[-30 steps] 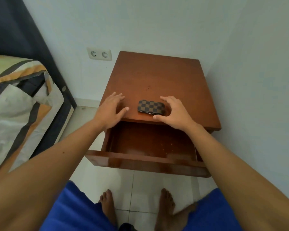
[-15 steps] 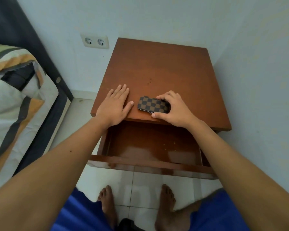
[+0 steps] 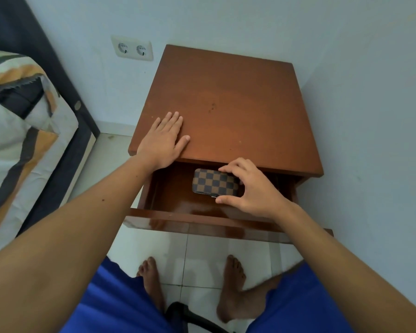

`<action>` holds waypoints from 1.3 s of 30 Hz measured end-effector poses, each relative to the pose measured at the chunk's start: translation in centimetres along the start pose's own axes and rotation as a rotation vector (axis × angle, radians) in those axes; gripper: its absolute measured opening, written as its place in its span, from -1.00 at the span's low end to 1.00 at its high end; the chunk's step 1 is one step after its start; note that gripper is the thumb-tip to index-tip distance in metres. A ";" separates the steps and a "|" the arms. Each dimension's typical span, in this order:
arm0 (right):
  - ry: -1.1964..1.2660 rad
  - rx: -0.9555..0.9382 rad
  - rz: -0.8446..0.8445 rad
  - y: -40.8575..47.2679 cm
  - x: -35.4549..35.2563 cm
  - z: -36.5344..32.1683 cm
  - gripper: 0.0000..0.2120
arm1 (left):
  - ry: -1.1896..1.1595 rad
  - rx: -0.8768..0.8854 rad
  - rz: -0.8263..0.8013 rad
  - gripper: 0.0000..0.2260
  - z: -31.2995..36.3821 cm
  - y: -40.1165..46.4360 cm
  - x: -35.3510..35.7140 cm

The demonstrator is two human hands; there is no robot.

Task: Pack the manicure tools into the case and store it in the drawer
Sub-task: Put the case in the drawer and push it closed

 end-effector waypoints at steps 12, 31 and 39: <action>-0.099 0.094 -0.236 1.4 4.8 2.0 -0.25 | 0.005 -0.010 -0.009 -0.38 0.3 -0.4 -0.4; -0.249 0.287 -0.438 5.2 9.1 4.4 -0.14 | 0.028 -0.001 0.025 -0.37 -0.1 0.2 0.1; -0.224 0.299 -0.421 5.2 9.3 4.4 -0.13 | 0.017 -0.002 0.033 -0.38 0.1 0.1 -0.1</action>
Point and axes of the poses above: each hand's wrist, its own y-axis towards the middle knuckle, its own x-axis out of the palm, z = x × y, the point moved 4 cm from there along y, towards the middle knuckle, and after that the axes turned 3 degrees about z, right-handed, at the moved point
